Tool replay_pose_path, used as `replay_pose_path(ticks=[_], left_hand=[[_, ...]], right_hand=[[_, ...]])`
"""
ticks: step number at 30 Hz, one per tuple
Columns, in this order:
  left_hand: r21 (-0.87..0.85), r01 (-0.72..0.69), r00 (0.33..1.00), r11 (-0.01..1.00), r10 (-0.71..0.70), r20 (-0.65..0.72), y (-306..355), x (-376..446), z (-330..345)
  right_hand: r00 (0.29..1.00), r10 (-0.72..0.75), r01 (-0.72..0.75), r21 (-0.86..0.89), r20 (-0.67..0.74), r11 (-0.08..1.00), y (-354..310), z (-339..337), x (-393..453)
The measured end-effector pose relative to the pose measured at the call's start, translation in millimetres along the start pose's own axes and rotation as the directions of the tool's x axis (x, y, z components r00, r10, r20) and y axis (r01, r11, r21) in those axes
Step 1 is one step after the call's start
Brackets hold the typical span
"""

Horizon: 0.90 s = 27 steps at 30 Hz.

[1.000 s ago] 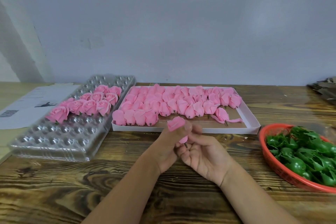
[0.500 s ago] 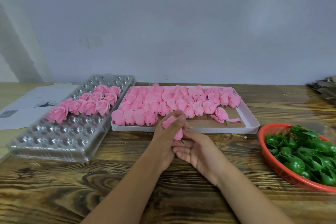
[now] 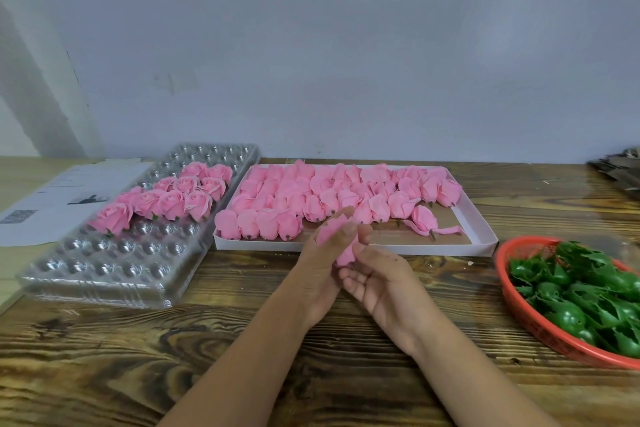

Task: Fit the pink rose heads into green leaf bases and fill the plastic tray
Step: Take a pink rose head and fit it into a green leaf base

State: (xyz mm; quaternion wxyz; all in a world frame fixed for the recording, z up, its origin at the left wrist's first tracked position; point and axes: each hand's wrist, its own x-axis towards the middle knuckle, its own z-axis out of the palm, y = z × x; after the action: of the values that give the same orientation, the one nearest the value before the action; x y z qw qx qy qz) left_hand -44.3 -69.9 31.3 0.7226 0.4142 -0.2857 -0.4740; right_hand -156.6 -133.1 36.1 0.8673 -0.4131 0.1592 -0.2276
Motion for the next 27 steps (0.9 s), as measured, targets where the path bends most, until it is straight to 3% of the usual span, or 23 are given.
replay_pose_path(ticks=[7,15,21,27], left_hand=[[0.079,0.083,0.986,0.993,-0.094,0.139,3,-5,0],[0.148,0.050,0.959,0.988,-0.089,0.270,2,-11,-5],[0.138,0.119,0.966,0.983,-0.146,0.214,3,-12,-2],[0.117,0.100,0.995,0.988,-0.099,-0.018,5,-9,6]], right_hand=[[0.997,0.033,-0.038,0.073,0.073,0.997,-4,-1,-1],[0.955,0.239,-0.261,0.118,0.175,0.958,-7,-5,-1],[0.938,0.295,-0.319,0.124,0.181,0.940,-7,-6,-1],[0.983,0.179,-0.178,-0.050,0.034,0.983,-1,0,1]])
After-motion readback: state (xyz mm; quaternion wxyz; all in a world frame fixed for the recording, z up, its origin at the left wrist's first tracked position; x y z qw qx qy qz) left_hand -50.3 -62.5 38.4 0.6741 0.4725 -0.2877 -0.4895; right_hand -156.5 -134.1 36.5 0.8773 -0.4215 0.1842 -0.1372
